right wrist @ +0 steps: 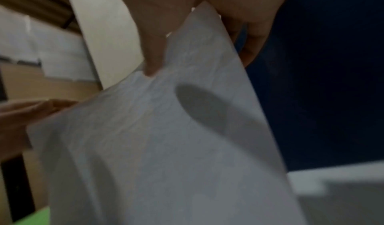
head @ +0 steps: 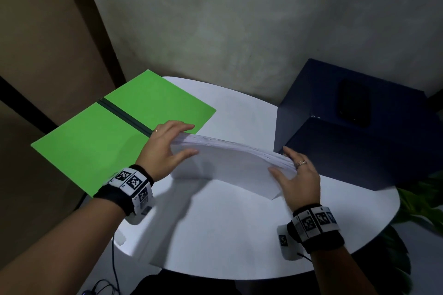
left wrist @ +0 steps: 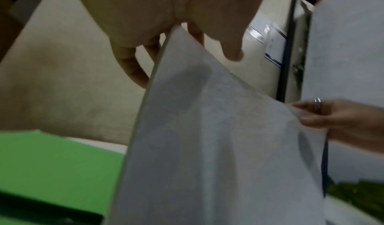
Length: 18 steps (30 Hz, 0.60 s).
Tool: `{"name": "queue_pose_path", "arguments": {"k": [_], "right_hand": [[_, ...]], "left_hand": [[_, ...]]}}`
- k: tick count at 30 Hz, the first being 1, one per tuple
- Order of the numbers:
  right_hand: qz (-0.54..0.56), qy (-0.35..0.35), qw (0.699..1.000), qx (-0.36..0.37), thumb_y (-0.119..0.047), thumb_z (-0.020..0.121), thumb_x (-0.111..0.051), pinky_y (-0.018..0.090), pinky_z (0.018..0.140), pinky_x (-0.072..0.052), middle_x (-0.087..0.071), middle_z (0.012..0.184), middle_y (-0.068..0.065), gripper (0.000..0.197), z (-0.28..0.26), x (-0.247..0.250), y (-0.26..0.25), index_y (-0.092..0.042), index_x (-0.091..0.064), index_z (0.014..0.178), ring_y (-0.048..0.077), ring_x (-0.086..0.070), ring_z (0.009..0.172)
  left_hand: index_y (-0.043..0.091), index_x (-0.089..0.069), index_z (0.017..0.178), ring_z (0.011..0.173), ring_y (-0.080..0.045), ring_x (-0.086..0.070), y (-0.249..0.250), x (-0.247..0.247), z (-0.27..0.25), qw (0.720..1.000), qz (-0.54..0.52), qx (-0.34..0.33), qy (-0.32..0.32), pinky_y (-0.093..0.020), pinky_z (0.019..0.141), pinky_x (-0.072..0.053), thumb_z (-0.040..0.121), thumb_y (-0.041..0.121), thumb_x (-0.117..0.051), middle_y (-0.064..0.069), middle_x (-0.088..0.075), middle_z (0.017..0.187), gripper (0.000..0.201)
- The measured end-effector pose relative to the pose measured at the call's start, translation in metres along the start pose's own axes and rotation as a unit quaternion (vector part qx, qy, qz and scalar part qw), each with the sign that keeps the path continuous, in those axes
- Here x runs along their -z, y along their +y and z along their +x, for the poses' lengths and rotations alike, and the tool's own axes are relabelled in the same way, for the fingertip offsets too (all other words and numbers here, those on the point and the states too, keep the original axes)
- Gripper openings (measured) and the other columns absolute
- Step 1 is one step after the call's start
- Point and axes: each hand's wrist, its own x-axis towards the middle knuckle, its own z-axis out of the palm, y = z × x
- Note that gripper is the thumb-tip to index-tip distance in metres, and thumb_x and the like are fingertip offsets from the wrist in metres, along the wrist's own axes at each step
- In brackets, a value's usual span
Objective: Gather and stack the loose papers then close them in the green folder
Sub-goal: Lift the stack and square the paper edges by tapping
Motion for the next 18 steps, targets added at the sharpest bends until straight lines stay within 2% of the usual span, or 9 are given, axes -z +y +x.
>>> {"name": "queue_pose_path", "arguments": {"k": [2, 3, 5, 8, 10, 11, 14, 16, 18], "right_hand": [[-0.086, -0.016, 0.996, 0.027, -0.023, 0.084, -0.073, 0.028, 0.087, -0.043, -0.063, 0.096, -0.009, 0.018, 0.005, 0.004, -0.002, -0.017, -0.071, 0.101, 0.021, -0.059, 0.099], [-0.101, -0.023, 0.994, 0.03, -0.023, 0.085, -0.072, 0.033, 0.084, -0.046, -0.063, 0.091, -0.009, 0.011, 0.007, 0.008, -0.003, -0.016, -0.072, 0.094, 0.023, -0.061, 0.095], [-0.108, -0.026, 0.993, 0.028, -0.024, 0.085, -0.07, 0.033, 0.08, -0.048, -0.061, 0.087, -0.013, 0.007, 0.009, 0.018, -0.007, -0.018, -0.071, 0.09, 0.019, -0.062, 0.091], [-0.158, -0.068, 0.985, 0.014, -0.033, 0.082, -0.072, 0.028, 0.079, -0.048, -0.06, 0.096, -0.019, 0.023, 0.01, 0.025, -0.012, -0.029, -0.066, 0.104, 0.011, -0.06, 0.093], [-0.201, -0.119, 0.972, 0.014, -0.039, 0.082, -0.072, 0.03, 0.086, -0.048, -0.061, 0.109, -0.018, 0.039, 0.008, 0.021, -0.013, -0.033, -0.06, 0.118, 0.011, -0.058, 0.101], [-0.214, -0.132, 0.968, 0.02, -0.04, 0.084, -0.07, 0.031, 0.087, -0.048, -0.063, 0.113, -0.015, 0.039, 0.008, 0.017, -0.013, -0.032, -0.06, 0.12, 0.014, -0.057, 0.104], [-0.243, -0.133, 0.961, 0.014, -0.038, 0.092, -0.059, 0.032, 0.075, -0.047, -0.067, 0.101, -0.006, 0.02, 0.009, 0.013, -0.017, -0.026, -0.066, 0.105, 0.02, -0.055, 0.098], [-0.252, -0.12, 0.96, 0.034, -0.035, 0.092, -0.059, 0.034, 0.069, -0.047, -0.066, 0.088, -0.004, 0.016, 0.007, 0.012, -0.024, -0.021, -0.067, 0.095, 0.024, -0.056, 0.091], [-0.238, -0.069, 0.965, 0.087, -0.03, 0.089, -0.065, 0.036, 0.067, -0.049, -0.067, 0.083, -0.004, 0.01, 0.007, 0.014, -0.034, -0.021, -0.069, 0.089, 0.026, -0.059, 0.084]], "left_hand": [[0.018, -0.068, 0.103, 0.09, -0.018, -0.06, 0.004, 0.008, 0.007, 0.995, 0.094, -0.027, -0.033, -0.034, 0.083, -0.049, 0.086, 0.046, -0.063, 0.004, -0.068, 0.099, 0.033], [0.015, -0.069, 0.097, 0.084, -0.023, -0.062, 0.008, 0.014, 0.011, 0.993, 0.11, -0.033, -0.035, -0.036, 0.076, -0.051, 0.087, 0.04, -0.065, 0.001, -0.069, 0.093, 0.027], [0.014, -0.068, 0.095, 0.082, -0.025, -0.062, 0.017, 0.024, 0.017, 0.99, 0.123, -0.059, -0.031, -0.034, 0.07, -0.049, 0.087, 0.032, -0.068, 0.0, -0.068, 0.09, 0.019], [0.023, -0.06, 0.108, 0.093, -0.023, -0.059, 0.023, 0.028, 0.02, 0.979, 0.17, -0.055, -0.096, -0.035, 0.074, -0.047, 0.09, 0.038, -0.063, 0.004, -0.067, 0.102, 0.024], [0.029, -0.05, 0.117, 0.101, -0.023, -0.057, 0.024, 0.021, 0.019, 0.955, 0.24, -0.026, -0.172, -0.037, 0.08, -0.047, 0.09, 0.048, -0.057, 0.006, -0.064, 0.113, 0.033], [0.03, -0.046, 0.117, 0.103, -0.023, -0.056, 0.025, 0.018, 0.02, 0.94, 0.28, -0.026, -0.19, -0.038, 0.081, -0.045, 0.09, 0.052, -0.053, 0.007, -0.063, 0.115, 0.036], [0.029, -0.042, 0.117, 0.103, -0.023, -0.057, 0.038, 0.011, 0.024, 0.907, 0.369, -0.047, -0.197, -0.041, 0.083, -0.041, 0.088, 0.061, -0.048, 0.009, -0.061, 0.113, 0.043], [0.027, -0.042, 0.117, 0.102, -0.023, -0.06, 0.059, -0.004, 0.031, 0.908, 0.356, -0.066, -0.211, -0.043, 0.085, -0.041, 0.088, 0.061, -0.049, 0.006, -0.063, 0.112, 0.045], [0.026, -0.043, 0.113, 0.101, -0.027, -0.063, 0.083, -0.024, 0.038, 0.918, 0.316, -0.099, -0.218, -0.04, 0.08, -0.044, 0.092, 0.053, -0.047, 0.002, -0.065, 0.11, 0.035]]}}
